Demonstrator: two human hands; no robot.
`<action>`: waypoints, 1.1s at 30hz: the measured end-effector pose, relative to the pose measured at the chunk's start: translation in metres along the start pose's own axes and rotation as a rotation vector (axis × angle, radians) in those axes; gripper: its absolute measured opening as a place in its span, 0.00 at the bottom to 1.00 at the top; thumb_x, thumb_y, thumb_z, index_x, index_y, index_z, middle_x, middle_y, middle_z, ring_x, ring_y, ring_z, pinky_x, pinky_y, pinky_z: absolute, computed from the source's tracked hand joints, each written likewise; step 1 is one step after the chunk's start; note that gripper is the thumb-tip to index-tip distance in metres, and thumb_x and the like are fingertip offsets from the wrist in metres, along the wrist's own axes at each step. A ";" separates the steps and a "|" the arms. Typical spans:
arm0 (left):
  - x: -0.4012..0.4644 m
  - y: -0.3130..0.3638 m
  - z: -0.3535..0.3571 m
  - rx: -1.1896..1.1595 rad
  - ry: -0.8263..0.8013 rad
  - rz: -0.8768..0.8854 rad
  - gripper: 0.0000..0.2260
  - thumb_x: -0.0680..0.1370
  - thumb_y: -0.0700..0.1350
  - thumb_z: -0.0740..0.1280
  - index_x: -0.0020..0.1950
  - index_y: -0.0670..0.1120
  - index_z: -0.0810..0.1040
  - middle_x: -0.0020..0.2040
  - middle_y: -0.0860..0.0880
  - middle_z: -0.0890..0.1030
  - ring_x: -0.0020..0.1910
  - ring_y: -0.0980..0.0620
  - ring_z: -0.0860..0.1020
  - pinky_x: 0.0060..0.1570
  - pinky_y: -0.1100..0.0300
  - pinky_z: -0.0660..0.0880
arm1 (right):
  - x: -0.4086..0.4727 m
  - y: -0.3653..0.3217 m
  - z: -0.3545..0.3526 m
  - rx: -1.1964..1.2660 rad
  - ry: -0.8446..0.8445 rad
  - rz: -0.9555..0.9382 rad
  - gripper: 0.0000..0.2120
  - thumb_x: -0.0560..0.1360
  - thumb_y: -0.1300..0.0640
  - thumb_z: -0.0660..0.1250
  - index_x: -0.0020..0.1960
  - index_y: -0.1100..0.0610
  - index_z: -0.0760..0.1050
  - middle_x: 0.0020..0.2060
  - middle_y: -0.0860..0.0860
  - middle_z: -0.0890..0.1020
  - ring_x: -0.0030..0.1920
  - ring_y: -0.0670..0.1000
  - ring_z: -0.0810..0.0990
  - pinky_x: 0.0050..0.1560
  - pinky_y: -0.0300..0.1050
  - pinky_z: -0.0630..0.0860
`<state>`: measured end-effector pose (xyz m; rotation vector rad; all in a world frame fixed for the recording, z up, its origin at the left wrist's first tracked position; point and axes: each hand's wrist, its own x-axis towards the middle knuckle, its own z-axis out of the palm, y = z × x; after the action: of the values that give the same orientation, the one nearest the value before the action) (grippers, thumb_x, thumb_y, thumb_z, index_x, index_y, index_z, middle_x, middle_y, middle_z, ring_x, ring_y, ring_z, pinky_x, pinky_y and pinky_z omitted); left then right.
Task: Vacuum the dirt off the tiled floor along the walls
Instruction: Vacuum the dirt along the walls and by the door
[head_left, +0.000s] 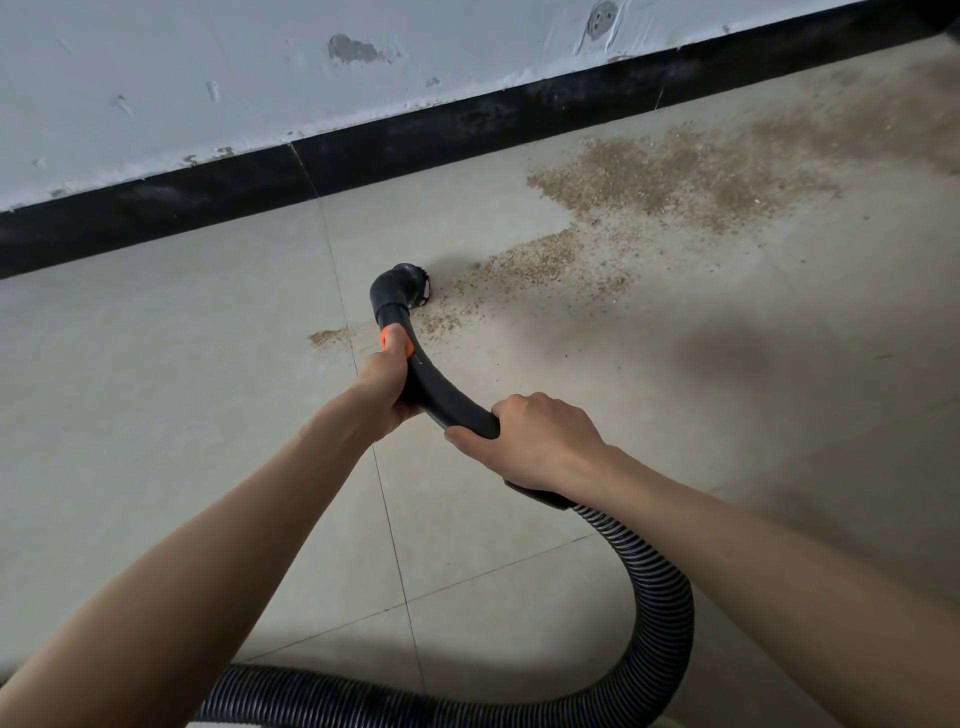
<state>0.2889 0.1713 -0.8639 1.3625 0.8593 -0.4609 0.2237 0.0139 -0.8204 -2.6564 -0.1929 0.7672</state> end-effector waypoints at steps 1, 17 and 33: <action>0.000 0.000 0.002 0.009 -0.002 -0.002 0.13 0.79 0.52 0.56 0.46 0.43 0.69 0.41 0.45 0.74 0.40 0.49 0.76 0.34 0.55 0.75 | 0.000 0.002 0.000 0.004 0.001 0.004 0.26 0.76 0.31 0.55 0.38 0.54 0.70 0.33 0.49 0.78 0.33 0.50 0.75 0.31 0.44 0.66; 0.011 0.011 0.065 0.042 -0.087 0.014 0.11 0.79 0.51 0.56 0.45 0.44 0.69 0.40 0.47 0.73 0.39 0.50 0.76 0.30 0.59 0.76 | 0.003 0.050 -0.026 0.093 0.031 0.087 0.25 0.75 0.31 0.58 0.39 0.54 0.72 0.35 0.49 0.80 0.35 0.50 0.78 0.32 0.43 0.67; 0.023 0.030 0.139 0.119 -0.182 0.030 0.13 0.80 0.52 0.55 0.45 0.43 0.69 0.40 0.46 0.73 0.38 0.50 0.75 0.32 0.57 0.75 | 0.015 0.100 -0.052 0.126 0.131 0.168 0.25 0.74 0.31 0.58 0.39 0.53 0.72 0.34 0.49 0.79 0.36 0.50 0.78 0.32 0.43 0.68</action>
<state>0.3621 0.0469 -0.8642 1.4157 0.6699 -0.6110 0.2677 -0.0914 -0.8254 -2.6139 0.1113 0.6299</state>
